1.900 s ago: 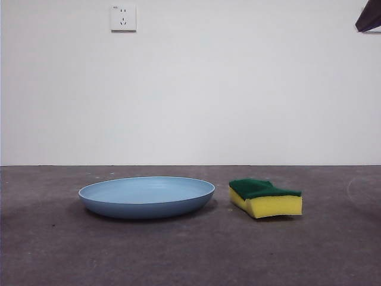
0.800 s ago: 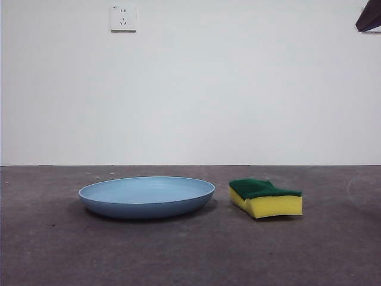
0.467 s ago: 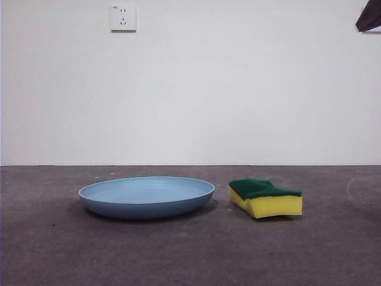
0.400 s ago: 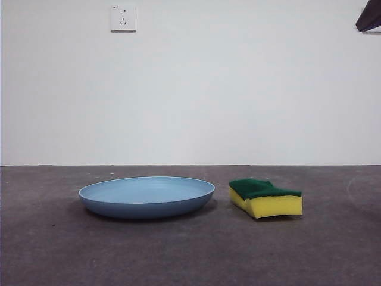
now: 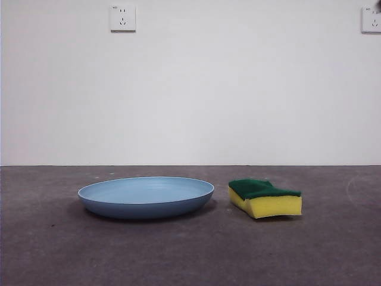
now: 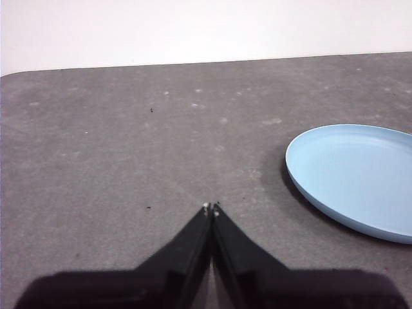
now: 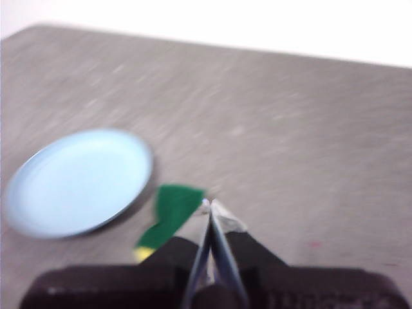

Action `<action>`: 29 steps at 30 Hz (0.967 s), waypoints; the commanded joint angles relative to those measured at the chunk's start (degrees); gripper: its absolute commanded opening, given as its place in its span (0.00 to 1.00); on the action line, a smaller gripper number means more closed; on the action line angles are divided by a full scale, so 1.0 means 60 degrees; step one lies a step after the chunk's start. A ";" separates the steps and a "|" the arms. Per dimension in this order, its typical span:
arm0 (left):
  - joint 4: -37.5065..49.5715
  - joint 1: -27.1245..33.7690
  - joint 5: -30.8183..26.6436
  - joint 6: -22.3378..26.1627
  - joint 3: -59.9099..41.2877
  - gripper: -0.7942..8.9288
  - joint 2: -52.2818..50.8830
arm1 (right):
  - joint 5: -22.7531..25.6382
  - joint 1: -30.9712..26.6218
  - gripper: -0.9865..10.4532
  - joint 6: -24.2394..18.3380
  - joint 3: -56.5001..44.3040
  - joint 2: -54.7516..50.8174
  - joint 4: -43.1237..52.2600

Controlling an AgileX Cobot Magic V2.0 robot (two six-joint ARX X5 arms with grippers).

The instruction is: Pick up the plate,pick up the cloth,clean the plate with the cloth

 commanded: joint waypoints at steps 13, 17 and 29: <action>0.0047 0.0025 -0.0004 0.0098 -0.0131 0.08 -0.0025 | -0.3996 -0.5195 0.09 -0.0608 -0.3756 -0.2998 0.3475; 0.0047 0.0025 -0.0004 0.0098 -0.0131 0.08 -0.0025 | -0.3931 -0.5348 0.09 -0.0601 -0.4692 -0.3643 0.3490; 0.0047 0.0025 -0.0004 0.0098 -0.0131 0.08 -0.0025 | -0.3923 -0.5348 0.09 0.0262 -0.6291 -0.4666 0.3428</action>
